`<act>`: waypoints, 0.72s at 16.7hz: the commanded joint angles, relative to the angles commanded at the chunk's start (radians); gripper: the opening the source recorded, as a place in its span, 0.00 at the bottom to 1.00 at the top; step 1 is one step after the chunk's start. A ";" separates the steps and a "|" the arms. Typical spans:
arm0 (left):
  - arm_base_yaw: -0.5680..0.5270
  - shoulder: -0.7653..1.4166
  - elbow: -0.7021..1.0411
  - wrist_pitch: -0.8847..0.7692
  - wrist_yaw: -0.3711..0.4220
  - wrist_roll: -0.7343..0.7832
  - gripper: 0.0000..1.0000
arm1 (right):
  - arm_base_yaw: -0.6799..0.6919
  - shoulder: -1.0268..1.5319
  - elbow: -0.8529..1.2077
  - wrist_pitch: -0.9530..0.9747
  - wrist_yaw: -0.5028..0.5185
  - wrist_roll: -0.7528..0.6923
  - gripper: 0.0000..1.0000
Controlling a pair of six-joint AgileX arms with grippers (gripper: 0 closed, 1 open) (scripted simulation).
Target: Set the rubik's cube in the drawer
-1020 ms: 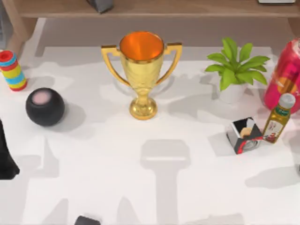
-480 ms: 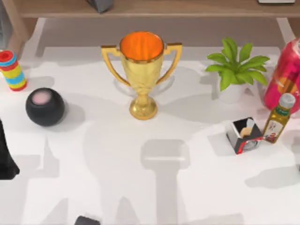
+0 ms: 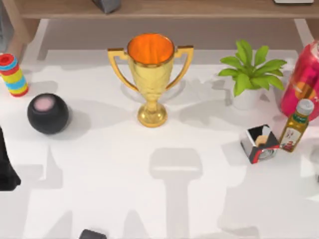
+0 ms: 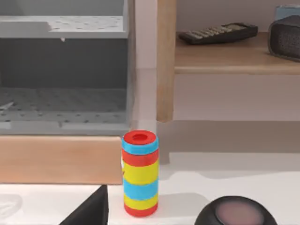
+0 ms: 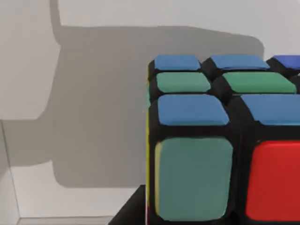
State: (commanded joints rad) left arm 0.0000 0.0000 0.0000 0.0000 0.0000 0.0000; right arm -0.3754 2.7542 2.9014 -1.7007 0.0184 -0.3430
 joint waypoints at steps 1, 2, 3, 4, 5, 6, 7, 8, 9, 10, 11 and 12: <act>0.000 0.000 0.000 0.000 0.000 0.000 1.00 | 0.001 0.011 0.001 -0.004 -0.004 -0.006 0.00; 0.000 0.000 0.000 0.000 0.000 0.000 1.00 | 0.001 0.012 0.001 -0.004 -0.004 -0.006 0.00; 0.000 0.000 0.000 0.000 0.000 0.000 1.00 | 0.001 0.012 0.001 -0.004 -0.004 -0.006 0.00; 0.000 0.000 0.000 0.000 0.000 0.000 1.00 | 0.001 0.012 0.001 -0.004 -0.004 -0.006 0.00; 0.000 0.000 0.000 0.000 0.000 0.000 1.00 | 0.001 0.012 0.001 -0.004 -0.004 -0.006 0.00; 0.000 0.000 0.000 0.000 0.000 0.000 1.00 | 0.001 0.012 0.001 -0.004 -0.004 -0.006 0.00; 0.000 0.000 0.000 0.000 0.000 0.000 1.00 | 0.001 0.012 0.001 -0.004 -0.004 -0.006 0.08; 0.000 0.000 0.000 0.000 0.000 0.000 1.00 | 0.001 0.012 0.001 -0.004 -0.004 -0.006 0.15; 0.000 0.000 0.000 0.000 0.000 0.000 1.00 | 0.001 0.012 0.001 -0.004 -0.004 -0.006 0.23; 0.000 0.000 0.000 0.000 0.000 0.000 1.00 | 0.001 0.012 0.001 -0.004 -0.004 -0.006 0.30; 0.000 0.000 0.000 0.000 0.000 0.000 1.00 | 0.001 0.012 0.001 -0.004 -0.004 -0.006 0.38; 0.000 0.000 0.000 0.000 0.000 0.000 1.00 | 0.001 0.012 0.001 -0.004 -0.004 -0.006 0.45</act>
State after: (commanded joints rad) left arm 0.0000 0.0000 0.0000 0.0000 0.0000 0.0000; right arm -0.3748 2.7663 2.9029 -1.7050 0.0144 -0.3494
